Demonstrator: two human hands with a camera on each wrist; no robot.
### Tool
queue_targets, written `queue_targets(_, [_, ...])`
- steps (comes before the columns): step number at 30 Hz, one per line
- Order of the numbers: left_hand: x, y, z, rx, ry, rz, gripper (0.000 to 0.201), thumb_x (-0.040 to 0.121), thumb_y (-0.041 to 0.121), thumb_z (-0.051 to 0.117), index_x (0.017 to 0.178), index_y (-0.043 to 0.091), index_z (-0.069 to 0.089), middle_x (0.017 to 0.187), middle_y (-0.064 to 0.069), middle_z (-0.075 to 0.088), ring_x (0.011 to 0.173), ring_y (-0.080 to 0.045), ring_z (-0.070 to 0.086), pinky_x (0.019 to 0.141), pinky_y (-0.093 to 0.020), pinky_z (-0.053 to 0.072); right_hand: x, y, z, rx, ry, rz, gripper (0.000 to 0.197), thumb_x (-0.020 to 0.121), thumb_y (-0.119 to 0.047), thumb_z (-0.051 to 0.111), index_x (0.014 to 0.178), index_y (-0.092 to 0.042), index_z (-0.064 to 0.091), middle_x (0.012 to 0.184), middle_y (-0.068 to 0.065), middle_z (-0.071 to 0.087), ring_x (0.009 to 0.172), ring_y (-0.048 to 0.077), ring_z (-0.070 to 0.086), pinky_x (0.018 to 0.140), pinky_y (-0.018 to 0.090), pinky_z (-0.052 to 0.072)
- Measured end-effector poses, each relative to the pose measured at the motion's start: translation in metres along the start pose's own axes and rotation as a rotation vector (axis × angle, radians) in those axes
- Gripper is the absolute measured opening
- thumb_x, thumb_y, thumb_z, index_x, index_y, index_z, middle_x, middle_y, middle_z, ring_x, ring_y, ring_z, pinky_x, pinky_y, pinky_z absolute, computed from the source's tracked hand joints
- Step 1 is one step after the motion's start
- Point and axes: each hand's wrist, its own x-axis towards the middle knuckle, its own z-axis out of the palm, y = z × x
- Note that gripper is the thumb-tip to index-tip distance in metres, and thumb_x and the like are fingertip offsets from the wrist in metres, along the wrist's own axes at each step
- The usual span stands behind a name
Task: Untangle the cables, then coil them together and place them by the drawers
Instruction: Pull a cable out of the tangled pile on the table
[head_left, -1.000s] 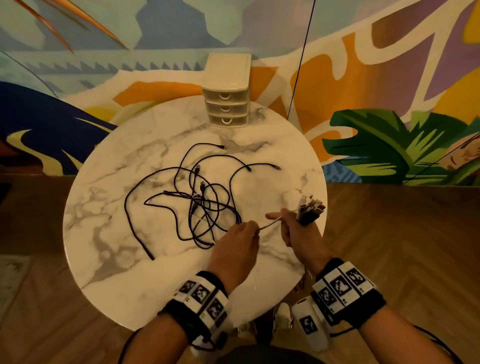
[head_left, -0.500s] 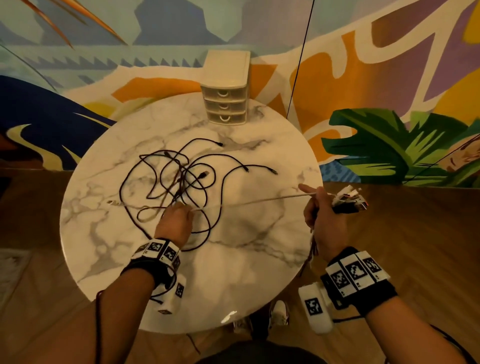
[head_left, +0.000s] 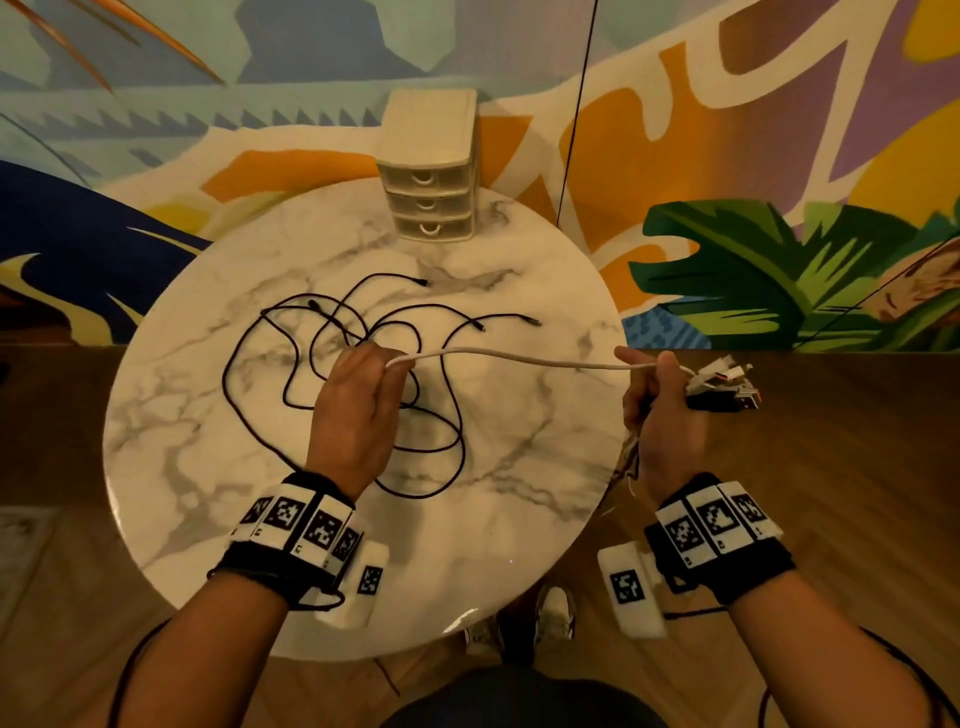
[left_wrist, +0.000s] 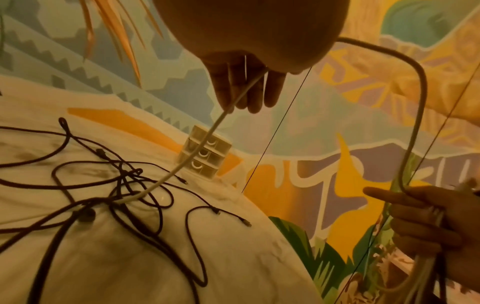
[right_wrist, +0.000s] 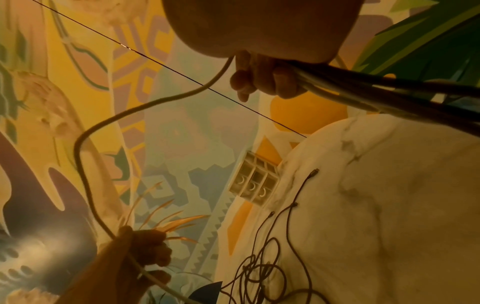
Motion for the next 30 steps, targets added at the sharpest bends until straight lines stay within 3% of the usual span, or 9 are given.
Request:
queue_targets(4, [-0.014, -0.047, 0.026, 0.271, -0.236, -0.153, 0.031, 0.098, 0.028, 0.043, 0.077, 0.009, 0.056, 0.078, -0.005, 0.052, 0.084, -0.027, 0.050, 0.068, -0.032, 0.037, 0.002, -0.007, -0.009, 0.042, 0.087, 0.021, 0.045, 0.098, -0.042, 0.035, 0.091, -0.021, 0.074, 0.063, 0.019, 0.049, 0.059, 0.018, 0.048, 0.059, 0.028, 0.038])
queue_targets(7, [-0.027, -0.091, 0.023, 0.438, -0.419, -0.451, 0.042, 0.098, 0.038, 0.037, 0.096, 0.006, 0.064, 0.097, -0.018, 0.062, 0.093, -0.037, 0.057, 0.071, -0.037, 0.042, 0.008, -0.008, -0.019, 0.100, 0.241, 0.053, 0.042, 0.098, -0.041, 0.039, 0.093, -0.017, 0.072, 0.050, -0.008, 0.050, 0.042, 0.000, 0.046, 0.043, 0.015, 0.037])
queue_targets(9, [-0.016, -0.091, 0.015, 0.380, -0.344, -0.513, 0.043, 0.099, 0.036, 0.035, 0.099, 0.005, 0.065, 0.102, -0.024, 0.063, 0.092, -0.039, 0.058, 0.071, -0.037, 0.041, 0.014, -0.001, -0.024, 0.097, 0.263, 0.035, 0.042, 0.098, -0.041, 0.039, 0.094, -0.016, 0.073, 0.046, -0.012, 0.046, 0.041, 0.002, 0.042, 0.042, 0.015, 0.033])
queue_targets(13, [0.035, -0.029, -0.010, 0.244, 0.105, -0.311, 0.053, 0.094, 0.044, 0.029, 0.083, 0.006, 0.064, 0.075, -0.016, 0.064, 0.070, -0.032, 0.057, 0.061, -0.037, 0.042, 0.020, 0.018, -0.028, 0.066, 0.259, 0.086, 0.049, 0.093, -0.049, 0.043, 0.103, -0.008, 0.068, 0.050, -0.013, 0.051, 0.043, 0.000, 0.046, 0.046, 0.018, 0.036])
queue_targets(16, [0.056, 0.015, -0.016, -0.209, 0.121, -0.251, 0.042, 0.095, 0.032, 0.035, 0.080, 0.005, 0.063, 0.070, -0.014, 0.062, 0.061, -0.024, 0.055, 0.056, -0.031, 0.042, 0.022, 0.023, -0.033, 0.031, 0.217, 0.125, 0.048, 0.095, -0.048, 0.040, 0.104, -0.010, 0.069, 0.054, -0.012, 0.050, 0.047, 0.001, 0.045, 0.049, 0.020, 0.035])
queue_targets(18, [0.052, 0.032, -0.008, -0.473, -0.065, -0.314, 0.041, 0.091, 0.033, 0.039, 0.077, 0.005, 0.064, 0.064, -0.018, 0.061, 0.051, -0.019, 0.054, 0.050, -0.025, 0.042, 0.019, 0.014, -0.037, 0.012, 0.180, 0.100, 0.044, 0.099, -0.042, 0.036, 0.094, -0.016, 0.072, 0.050, -0.011, 0.046, 0.045, 0.003, 0.040, 0.046, 0.021, 0.032])
queue_targets(22, [0.001, 0.050, 0.041, -0.438, -0.588, -0.164, 0.052, 0.091, 0.047, 0.039, 0.079, 0.004, 0.067, 0.059, -0.012, 0.065, 0.049, -0.014, 0.058, 0.058, -0.019, 0.044, 0.017, -0.011, -0.057, -0.028, 0.222, 0.061, 0.043, 0.100, -0.040, 0.034, 0.082, -0.025, 0.071, 0.055, -0.005, 0.044, 0.046, 0.003, 0.040, 0.047, 0.021, 0.033])
queue_targets(25, [-0.055, 0.061, 0.086, -0.557, -0.934, -0.285, 0.034, 0.096, 0.027, 0.050, 0.090, -0.002, 0.067, 0.065, -0.009, 0.064, 0.055, -0.009, 0.057, 0.058, -0.019, 0.045, 0.021, -0.028, -0.084, -0.007, 0.225, 0.026, 0.042, 0.101, -0.036, 0.035, 0.090, -0.017, 0.071, 0.055, -0.004, 0.045, 0.043, 0.001, 0.041, 0.042, 0.015, 0.034])
queue_targets(30, [-0.103, 0.052, 0.143, 0.142, -1.346, -0.037, 0.022, 0.092, 0.028, 0.049, 0.102, 0.019, 0.066, 0.101, -0.002, 0.066, 0.093, -0.018, 0.061, 0.080, -0.029, 0.045, 0.019, -0.036, -0.126, -0.091, 0.180, -0.007, 0.045, 0.101, -0.037, 0.032, 0.094, -0.015, 0.071, 0.050, -0.006, 0.045, 0.044, 0.007, 0.040, 0.043, 0.020, 0.031])
